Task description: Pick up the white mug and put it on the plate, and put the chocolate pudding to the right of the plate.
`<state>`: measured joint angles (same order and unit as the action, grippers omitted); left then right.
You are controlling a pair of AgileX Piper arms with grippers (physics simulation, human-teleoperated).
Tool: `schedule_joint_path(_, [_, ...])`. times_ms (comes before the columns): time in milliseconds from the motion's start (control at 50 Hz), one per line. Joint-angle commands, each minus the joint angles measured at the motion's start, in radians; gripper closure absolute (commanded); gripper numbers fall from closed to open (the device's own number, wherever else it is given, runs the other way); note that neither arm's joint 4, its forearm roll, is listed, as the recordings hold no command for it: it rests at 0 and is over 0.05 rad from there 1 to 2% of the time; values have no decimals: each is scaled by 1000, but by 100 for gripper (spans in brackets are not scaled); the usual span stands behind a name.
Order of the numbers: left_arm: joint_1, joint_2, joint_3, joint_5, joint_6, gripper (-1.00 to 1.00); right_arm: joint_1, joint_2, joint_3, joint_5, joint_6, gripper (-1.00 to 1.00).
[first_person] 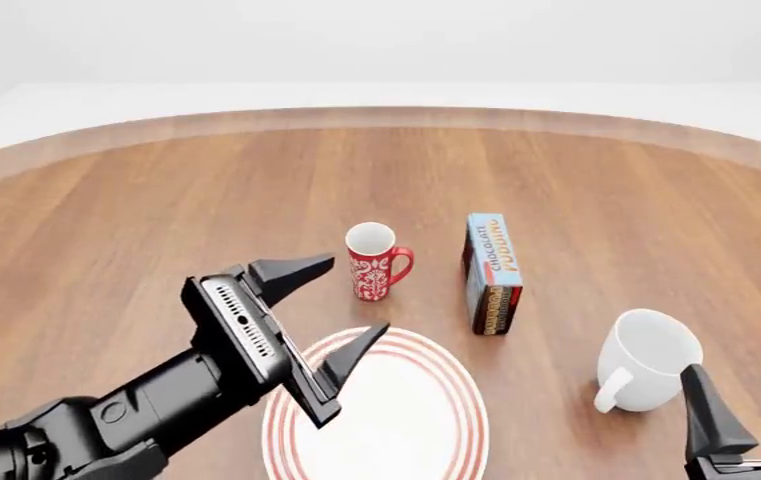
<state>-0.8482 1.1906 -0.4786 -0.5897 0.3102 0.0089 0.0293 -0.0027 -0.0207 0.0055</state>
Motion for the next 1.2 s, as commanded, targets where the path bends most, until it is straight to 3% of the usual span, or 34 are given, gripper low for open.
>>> schedule_joint_path(20, [-35, 77, -44, -18, 6, -100, 2, 3, 0, -3, 1, -100])
schedule_joint_path(1200, [-184, 409, -321, 25, -34, -100, 4, 2, -1, -3, 12, -100])
